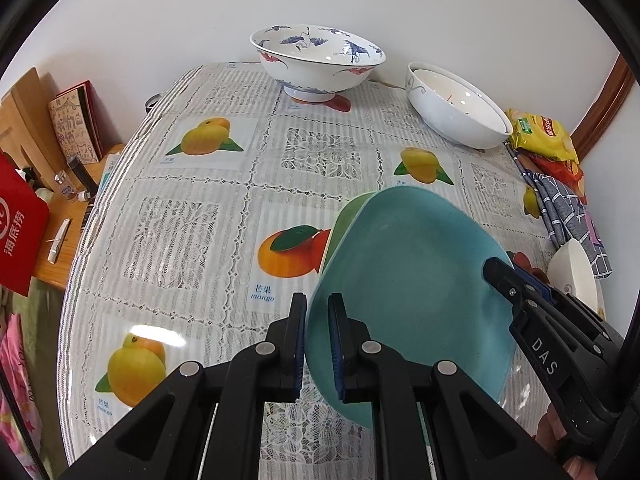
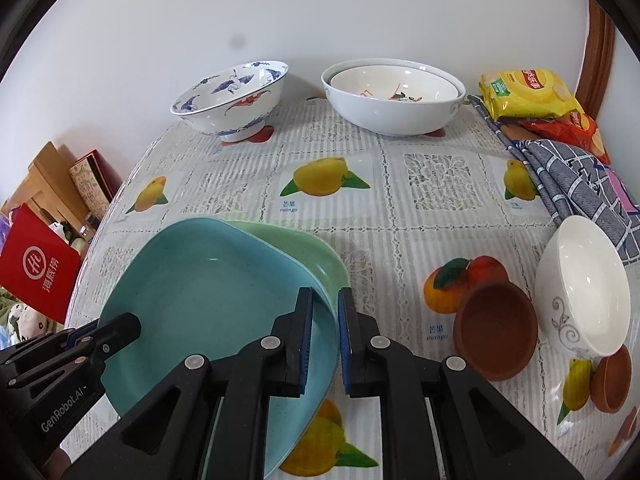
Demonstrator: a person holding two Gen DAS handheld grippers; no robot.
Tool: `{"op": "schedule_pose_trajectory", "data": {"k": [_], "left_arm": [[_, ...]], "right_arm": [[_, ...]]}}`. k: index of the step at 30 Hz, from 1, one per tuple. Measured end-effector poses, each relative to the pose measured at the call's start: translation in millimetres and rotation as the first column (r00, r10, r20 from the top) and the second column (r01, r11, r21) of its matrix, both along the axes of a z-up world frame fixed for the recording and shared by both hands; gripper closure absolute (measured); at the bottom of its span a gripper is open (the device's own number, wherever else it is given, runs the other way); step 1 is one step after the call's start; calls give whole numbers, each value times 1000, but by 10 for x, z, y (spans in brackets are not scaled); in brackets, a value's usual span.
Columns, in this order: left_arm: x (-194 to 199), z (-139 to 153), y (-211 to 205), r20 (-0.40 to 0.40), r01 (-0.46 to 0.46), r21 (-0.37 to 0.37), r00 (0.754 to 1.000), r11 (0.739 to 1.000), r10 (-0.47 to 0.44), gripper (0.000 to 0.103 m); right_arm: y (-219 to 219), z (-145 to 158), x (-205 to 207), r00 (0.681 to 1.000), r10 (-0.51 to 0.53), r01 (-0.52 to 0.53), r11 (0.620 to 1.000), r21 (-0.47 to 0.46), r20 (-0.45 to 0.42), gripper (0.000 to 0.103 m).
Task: Organize plates and bowls
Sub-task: 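Lower the light-blue plate onto the green plate and open both grippers, then move both grippers toward the two small terracotta bowls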
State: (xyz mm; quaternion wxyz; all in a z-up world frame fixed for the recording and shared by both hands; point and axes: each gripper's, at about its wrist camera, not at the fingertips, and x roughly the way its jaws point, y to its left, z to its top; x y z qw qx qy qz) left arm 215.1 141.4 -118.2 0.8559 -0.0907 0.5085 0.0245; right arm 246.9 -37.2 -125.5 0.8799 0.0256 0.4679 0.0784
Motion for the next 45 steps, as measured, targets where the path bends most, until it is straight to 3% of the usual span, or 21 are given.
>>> {"op": "schedule_pose_trajectory", "data": {"k": [16, 28, 30, 33, 45], "left_arm": [[204, -168, -28, -36, 6, -9, 999, 1000, -6, 92], [189, -138, -79, -35, 20, 5, 999, 1000, -20, 92], [164, -102, -86, -27, 19, 8, 999, 1000, -19, 90], [128, -22, -125, -11, 19, 27, 1000, 999, -18, 76], [-36, 325, -586, 53, 76, 52, 996, 996, -78, 76]], "right_arm": [[39, -94, 322, 999, 35, -35, 999, -26, -4, 88], [18, -123, 336, 997, 74, -74, 995, -69, -1, 88], [4, -90, 295, 996, 86, -85, 994, -68, 0, 83], [-38, -3, 215, 996, 88, -86, 994, -66, 24, 70], [-719, 383, -192, 993, -11, 18, 998, -57, 115, 60]]}}
